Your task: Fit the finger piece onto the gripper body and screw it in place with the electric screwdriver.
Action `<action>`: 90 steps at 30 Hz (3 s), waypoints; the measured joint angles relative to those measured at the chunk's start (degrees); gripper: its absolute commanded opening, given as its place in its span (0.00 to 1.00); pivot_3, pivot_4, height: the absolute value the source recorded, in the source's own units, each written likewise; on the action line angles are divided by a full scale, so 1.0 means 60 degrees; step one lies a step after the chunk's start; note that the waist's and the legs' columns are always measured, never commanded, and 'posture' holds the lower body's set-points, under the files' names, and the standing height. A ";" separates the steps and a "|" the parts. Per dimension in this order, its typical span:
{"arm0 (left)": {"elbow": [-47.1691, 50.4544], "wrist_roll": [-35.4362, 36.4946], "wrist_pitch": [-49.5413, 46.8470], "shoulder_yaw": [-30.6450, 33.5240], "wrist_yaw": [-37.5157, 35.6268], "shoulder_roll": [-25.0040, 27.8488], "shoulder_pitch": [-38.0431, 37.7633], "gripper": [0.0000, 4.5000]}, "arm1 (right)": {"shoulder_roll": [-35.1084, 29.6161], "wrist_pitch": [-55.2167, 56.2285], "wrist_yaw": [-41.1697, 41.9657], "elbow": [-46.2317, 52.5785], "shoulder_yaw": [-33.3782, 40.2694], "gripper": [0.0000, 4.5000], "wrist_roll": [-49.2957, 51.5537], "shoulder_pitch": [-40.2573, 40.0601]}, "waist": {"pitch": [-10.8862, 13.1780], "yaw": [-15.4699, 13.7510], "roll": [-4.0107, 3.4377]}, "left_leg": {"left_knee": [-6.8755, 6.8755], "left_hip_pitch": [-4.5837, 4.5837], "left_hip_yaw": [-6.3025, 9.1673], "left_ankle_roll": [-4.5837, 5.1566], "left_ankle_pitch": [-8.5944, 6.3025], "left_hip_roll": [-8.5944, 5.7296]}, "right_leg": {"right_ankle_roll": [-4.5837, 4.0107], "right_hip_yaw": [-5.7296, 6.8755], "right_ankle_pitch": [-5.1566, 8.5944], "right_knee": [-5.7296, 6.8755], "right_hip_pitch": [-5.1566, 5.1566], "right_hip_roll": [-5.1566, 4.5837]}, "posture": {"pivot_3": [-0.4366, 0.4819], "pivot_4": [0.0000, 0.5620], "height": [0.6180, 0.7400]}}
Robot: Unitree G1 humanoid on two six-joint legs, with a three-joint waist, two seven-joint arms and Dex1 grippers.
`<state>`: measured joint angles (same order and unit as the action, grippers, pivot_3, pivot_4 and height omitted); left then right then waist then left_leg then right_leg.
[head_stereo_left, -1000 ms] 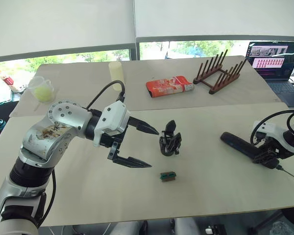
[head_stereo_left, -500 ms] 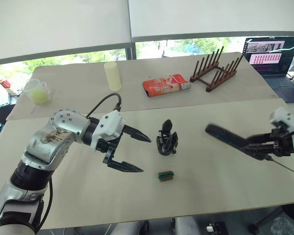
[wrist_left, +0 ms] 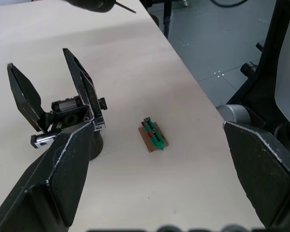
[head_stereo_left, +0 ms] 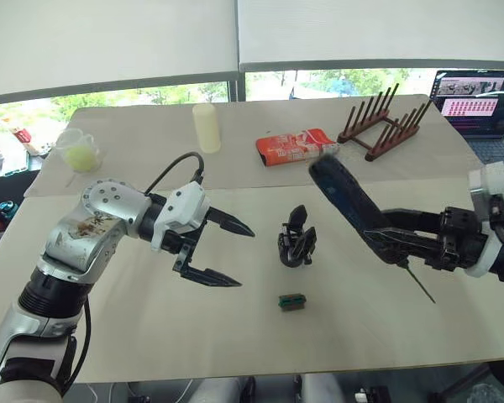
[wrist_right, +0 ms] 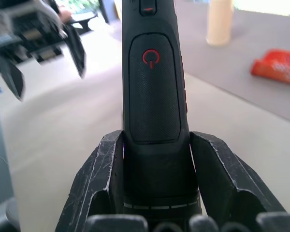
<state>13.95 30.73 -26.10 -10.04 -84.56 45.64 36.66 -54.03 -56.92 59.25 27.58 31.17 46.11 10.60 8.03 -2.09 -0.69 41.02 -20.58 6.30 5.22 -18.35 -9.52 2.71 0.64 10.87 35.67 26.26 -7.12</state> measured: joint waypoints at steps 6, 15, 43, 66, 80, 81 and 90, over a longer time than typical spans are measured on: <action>0.0080 0.0151 -0.0245 0.0000 0.0106 -0.0106 0.0137 1.00 | -0.2729 0.1560 0.1817 -0.2236 -0.1702 0.38 -0.1662 -0.0313 | 0.0003 0.0022 0.0005 | -0.0014 0.0019 -0.0005 -0.0002 -0.0001 0.0043 | -0.0002 0.0010 0.0001 0.0002 0.0000 -0.0005 | 0.48 0.27 1.00; 0.0879 0.0900 -0.1311 0.0445 0.1293 -0.0504 0.0450 1.00 | -0.3523 0.3604 0.3436 -0.6631 -0.6374 0.38 -0.5222 0.2596 | 0.0013 0.0244 0.0011 | -0.0026 0.0011 -0.0018 -0.0003 -0.0001 0.0039 | -0.0002 0.0004 0.0002 -0.0022 0.0004 -0.0029 | 0.48 0.27 1.00; 0.1773 0.1595 -0.1876 0.0629 0.2062 -0.0410 -0.0167 1.00 | -0.1786 0.6548 0.4863 -1.2092 -0.9432 0.99 -0.9931 0.6003 | 0.0016 0.0254 0.0023 | -0.0017 0.0022 -0.0013 -0.0080 -0.0043 0.0044 | -0.0009 0.0009 -0.0004 -0.0048 -0.0016 -0.0009 | 0.48 0.27 1.00; 0.1666 0.1178 -0.1458 0.0388 0.1644 -0.0332 -0.0159 1.00 | -0.1003 0.7574 0.4432 -1.3431 -0.8925 0.42 -1.0847 0.6693 | 0.0011 0.0438 0.0076 | -0.0023 0.0038 -0.0013 -0.0090 -0.0049 0.0056 | -0.0013 0.0007 -0.0006 -0.0047 -0.0021 0.0007 | 0.48 0.27 1.00; 0.1237 0.0637 -0.0971 0.0180 0.1275 -0.0272 -0.0549 1.00 | -0.1345 0.8807 0.4110 -1.2807 -0.7048 0.42 -0.9480 0.5462 | 0.0030 0.0448 0.0037 | -0.0028 0.0031 -0.0014 -0.0087 -0.0047 0.0051 | -0.0014 0.0003 -0.0006 -0.0036 0.0000 0.0007 | 0.48 0.27 1.00; 0.1148 0.0513 -0.0809 0.0130 0.1138 -0.0183 -0.0607 1.00 | -0.1466 0.8724 0.4234 -1.2150 -0.6542 0.42 -0.8966 0.4961 | 0.0034 0.0422 0.0025 | -0.0030 0.0028 -0.0013 -0.0078 -0.0042 0.0052 | -0.0015 0.0004 -0.0005 -0.0028 0.0008 0.0006 | 0.48 0.27 1.00; 0.0370 0.0032 -0.0022 0.0001 0.0508 0.0013 -0.0951 1.00 | 0.0413 0.2857 0.2174 -0.3858 -0.1518 0.42 -0.2819 0.2458 | 0.0031 0.0328 0.0007 | -0.0031 0.0031 0.0004 -0.0029 -0.0017 0.0059 | -0.0017 -0.0014 -0.0004 0.0011 0.0016 0.0021 | 0.48 0.27 1.00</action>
<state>16.17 30.92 -26.24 -10.04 -81.51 45.72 30.95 -51.56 -39.78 72.29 4.43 22.07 29.20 25.35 8.22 -0.12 -0.65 40.84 -20.40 6.33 5.04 -18.45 -9.17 2.61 0.56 10.84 35.74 26.36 -6.99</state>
